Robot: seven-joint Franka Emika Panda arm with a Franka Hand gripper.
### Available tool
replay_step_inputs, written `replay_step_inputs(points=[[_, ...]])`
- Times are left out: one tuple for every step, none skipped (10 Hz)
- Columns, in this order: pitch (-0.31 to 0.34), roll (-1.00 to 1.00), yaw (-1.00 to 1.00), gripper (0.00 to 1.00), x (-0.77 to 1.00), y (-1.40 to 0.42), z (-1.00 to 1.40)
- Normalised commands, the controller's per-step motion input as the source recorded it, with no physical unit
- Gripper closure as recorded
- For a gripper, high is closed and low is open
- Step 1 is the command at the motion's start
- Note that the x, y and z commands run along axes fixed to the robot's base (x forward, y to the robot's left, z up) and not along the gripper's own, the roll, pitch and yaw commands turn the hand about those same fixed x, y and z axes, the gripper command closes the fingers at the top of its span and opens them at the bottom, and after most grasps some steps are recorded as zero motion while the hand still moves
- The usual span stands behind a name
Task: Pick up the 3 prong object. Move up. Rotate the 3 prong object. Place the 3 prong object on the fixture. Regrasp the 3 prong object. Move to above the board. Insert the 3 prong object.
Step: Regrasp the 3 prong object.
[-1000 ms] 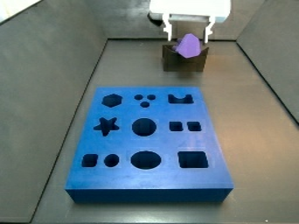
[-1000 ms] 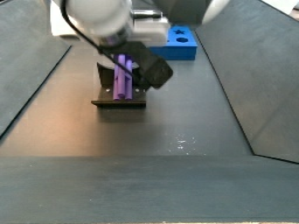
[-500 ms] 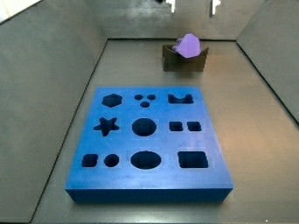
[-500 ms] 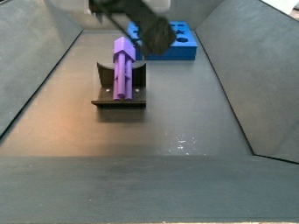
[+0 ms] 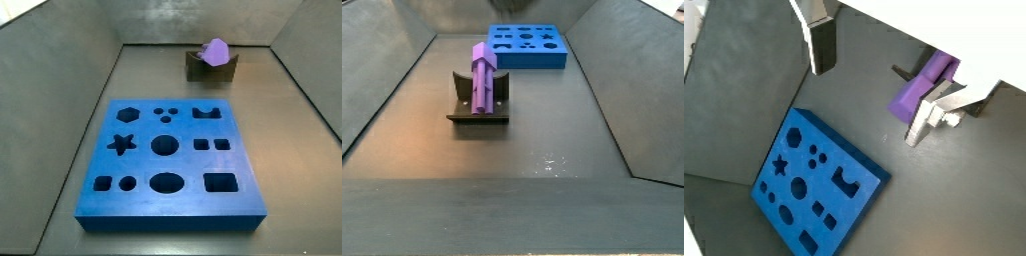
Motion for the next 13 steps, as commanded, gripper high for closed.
replay_step_inputs(points=[[0.027,1.00,0.03,0.00,0.01,-0.29,0.23],[0.025,1.00,0.03,0.00,-0.01,-0.16,0.10],[0.025,1.00,0.03,0.00,0.00,-0.06,0.03],[0.025,1.00,0.03,0.00,0.00,-0.04,0.04],[0.024,1.00,0.03,0.00,-0.01,-0.05,0.03],[0.021,1.00,0.03,0.00,-0.02,-0.03,0.02],[0.018,1.00,0.04,0.00,-0.02,-0.03,0.01],[0.015,1.00,0.04,0.00,-0.01,-0.02,0.00],[0.012,1.00,0.04,0.00,-0.01,-0.02,0.00],[0.009,1.00,0.04,0.00,0.00,-0.02,0.01],[0.007,1.00,0.04,0.00,0.00,-0.02,0.01],[0.009,1.00,0.04,0.00,0.00,-0.02,0.01],[0.016,1.00,0.04,0.00,0.00,-0.02,0.01]])
